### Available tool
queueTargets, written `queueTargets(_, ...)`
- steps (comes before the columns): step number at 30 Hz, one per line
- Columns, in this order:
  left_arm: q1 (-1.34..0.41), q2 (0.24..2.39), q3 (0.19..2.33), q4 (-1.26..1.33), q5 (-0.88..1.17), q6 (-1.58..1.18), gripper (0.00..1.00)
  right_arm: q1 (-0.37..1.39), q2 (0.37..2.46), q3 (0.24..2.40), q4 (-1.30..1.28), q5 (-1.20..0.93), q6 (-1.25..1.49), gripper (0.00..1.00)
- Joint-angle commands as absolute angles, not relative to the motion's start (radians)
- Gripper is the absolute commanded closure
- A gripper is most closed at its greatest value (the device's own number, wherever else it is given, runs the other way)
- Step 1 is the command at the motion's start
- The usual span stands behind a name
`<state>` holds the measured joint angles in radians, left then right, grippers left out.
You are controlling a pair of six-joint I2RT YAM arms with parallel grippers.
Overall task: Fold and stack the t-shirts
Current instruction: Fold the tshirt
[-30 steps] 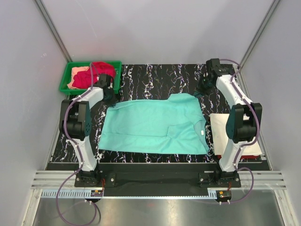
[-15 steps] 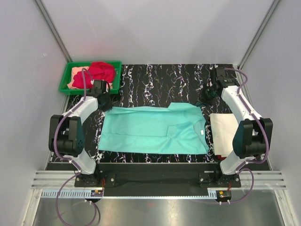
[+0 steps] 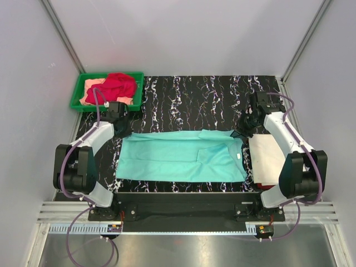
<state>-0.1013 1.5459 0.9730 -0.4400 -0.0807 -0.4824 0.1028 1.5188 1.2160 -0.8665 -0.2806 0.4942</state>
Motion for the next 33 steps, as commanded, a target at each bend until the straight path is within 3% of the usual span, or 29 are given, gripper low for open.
queueTargets(1,-0.104,1.531,0.985,-0.426,-0.132,-0.497,1.0,0.106,1.467,1.16,-0.871,-0.304,0.495,1.0)
queueTargets(21,-0.104,1.516,0.934,-0.431,-0.14,-0.495,1.0,0.106,1.361,0.983,-0.876,-0.328,0.492,1.0)
queueTargets(33,-0.104,1.528,0.933,-0.431,-0.144,-0.491,0.94,0.106,1.351,0.904,-0.85,-0.347,0.5,1.0)
